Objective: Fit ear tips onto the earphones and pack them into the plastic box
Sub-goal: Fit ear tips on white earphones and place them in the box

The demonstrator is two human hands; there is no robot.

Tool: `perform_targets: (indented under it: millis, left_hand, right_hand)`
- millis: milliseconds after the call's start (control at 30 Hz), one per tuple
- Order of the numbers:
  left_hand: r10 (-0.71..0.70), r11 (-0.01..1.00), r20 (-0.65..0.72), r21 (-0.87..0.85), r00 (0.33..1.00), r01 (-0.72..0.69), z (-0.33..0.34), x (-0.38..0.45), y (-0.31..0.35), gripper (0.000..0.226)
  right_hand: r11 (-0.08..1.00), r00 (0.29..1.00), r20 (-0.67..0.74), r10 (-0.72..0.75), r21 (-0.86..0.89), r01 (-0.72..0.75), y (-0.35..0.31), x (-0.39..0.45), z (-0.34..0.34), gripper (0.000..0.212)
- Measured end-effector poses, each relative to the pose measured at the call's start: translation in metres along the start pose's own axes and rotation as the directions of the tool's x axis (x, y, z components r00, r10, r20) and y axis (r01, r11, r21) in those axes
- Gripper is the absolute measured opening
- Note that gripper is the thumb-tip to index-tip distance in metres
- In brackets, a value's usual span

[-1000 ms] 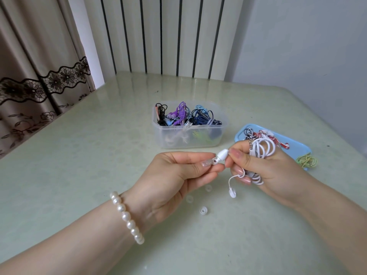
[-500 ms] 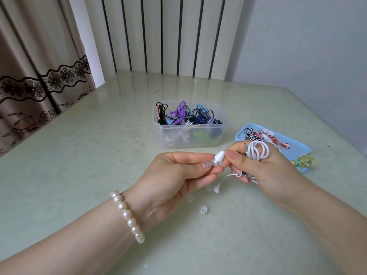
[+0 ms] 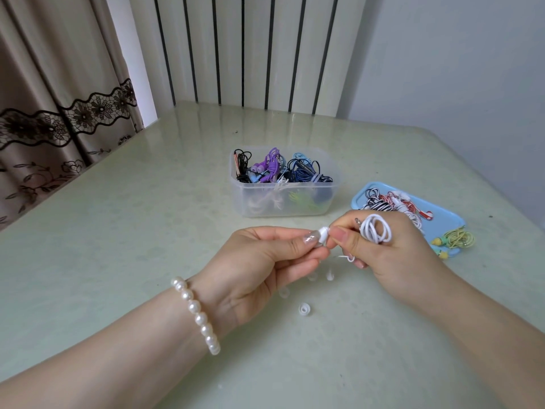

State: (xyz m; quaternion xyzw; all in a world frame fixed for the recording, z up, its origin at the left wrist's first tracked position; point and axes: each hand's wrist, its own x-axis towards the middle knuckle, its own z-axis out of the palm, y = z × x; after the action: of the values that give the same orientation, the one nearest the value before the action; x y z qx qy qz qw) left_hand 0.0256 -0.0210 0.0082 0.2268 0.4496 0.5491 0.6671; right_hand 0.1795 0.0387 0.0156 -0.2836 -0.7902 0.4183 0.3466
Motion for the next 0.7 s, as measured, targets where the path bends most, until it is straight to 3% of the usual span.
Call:
perform_targets:
  millis: [167,367,700]
  left_hand:
    - [-0.018,1.000,-0.012,-0.014,1.000,0.018,-0.001,0.001,0.000,0.034]
    - [-0.074,0.995,-0.002,-0.068,0.997,0.074,0.000,0.001,0.002,0.027]
    - [-0.127,0.988,0.006,-0.085,0.992,0.127,0.002,-0.001,0.004,0.017]
  right_hand:
    - [1.000,1.000,-0.009,-0.021,-0.012,0.020,0.001,0.000,0.004,0.016]
    - [0.992,0.993,-0.070,-0.097,-0.086,0.091,0.002,-0.002,0.008,0.015]
    - [0.868,0.923,-0.151,-0.354,-0.420,0.264,0.010,-0.006,0.011,0.026]
